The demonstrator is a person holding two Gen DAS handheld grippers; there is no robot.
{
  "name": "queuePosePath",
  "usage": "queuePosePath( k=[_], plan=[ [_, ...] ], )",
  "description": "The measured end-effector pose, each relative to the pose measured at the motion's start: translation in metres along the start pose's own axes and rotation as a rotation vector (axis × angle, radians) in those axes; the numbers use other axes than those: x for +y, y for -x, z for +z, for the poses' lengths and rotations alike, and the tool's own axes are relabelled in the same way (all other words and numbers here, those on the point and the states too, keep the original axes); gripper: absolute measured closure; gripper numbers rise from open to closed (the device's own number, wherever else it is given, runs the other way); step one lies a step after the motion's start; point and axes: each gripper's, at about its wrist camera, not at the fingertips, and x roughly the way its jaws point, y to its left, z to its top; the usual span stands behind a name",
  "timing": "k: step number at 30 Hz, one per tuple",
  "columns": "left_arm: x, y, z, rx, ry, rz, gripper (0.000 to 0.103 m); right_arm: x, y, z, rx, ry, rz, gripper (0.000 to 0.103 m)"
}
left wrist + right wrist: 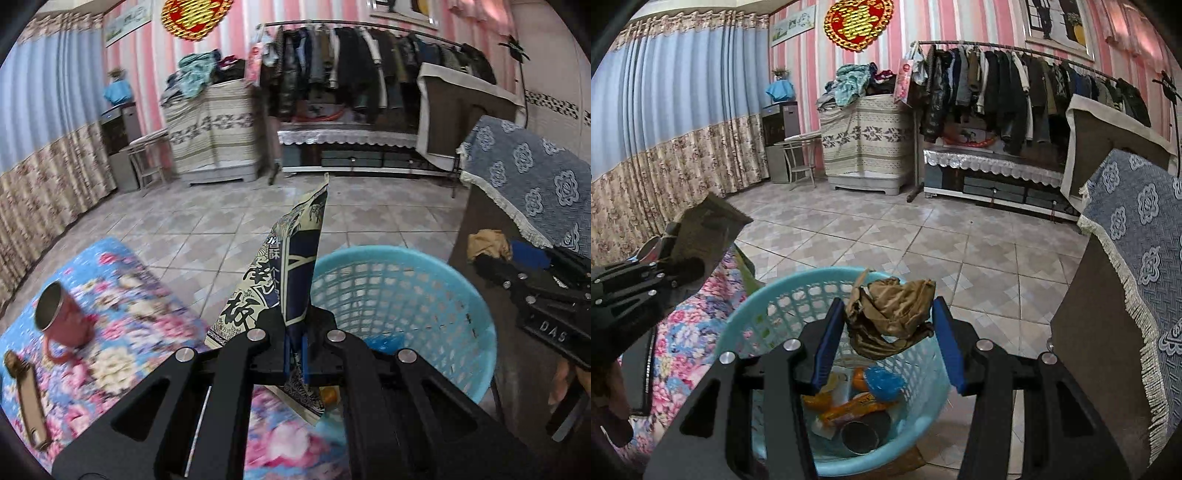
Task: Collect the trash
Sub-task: 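Open the left gripper dropping the packet while the right gripper drops the brown paper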
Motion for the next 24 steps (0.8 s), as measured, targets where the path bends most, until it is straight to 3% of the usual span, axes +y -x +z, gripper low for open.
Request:
queuePosePath(
  k=[8,13,17,22,24],
  plan=[
    [-0.016,-0.028,0.004,0.027,0.04,-0.061,0.098,-0.03,-0.014,-0.006,0.021,-0.057,-0.029,0.054],
    [-0.025,-0.034,0.005,0.034,0.012,-0.057,0.093,-0.032,-0.017,-0.011,0.032,-0.072,-0.03,0.054],
    [-0.021,-0.031,0.006,0.035,0.027,-0.055,0.054,-0.031,-0.019,-0.011,0.036,-0.066,-0.029,0.054],
    [-0.011,-0.023,0.008,0.022,0.053,-0.023,0.04,-0.03,-0.021,-0.012,0.042,-0.064,-0.029,0.054],
    [-0.001,-0.016,0.009,0.0,0.078,0.009,0.025,-0.027,-0.021,-0.013,0.045,-0.059,-0.029,0.054]
  ],
)
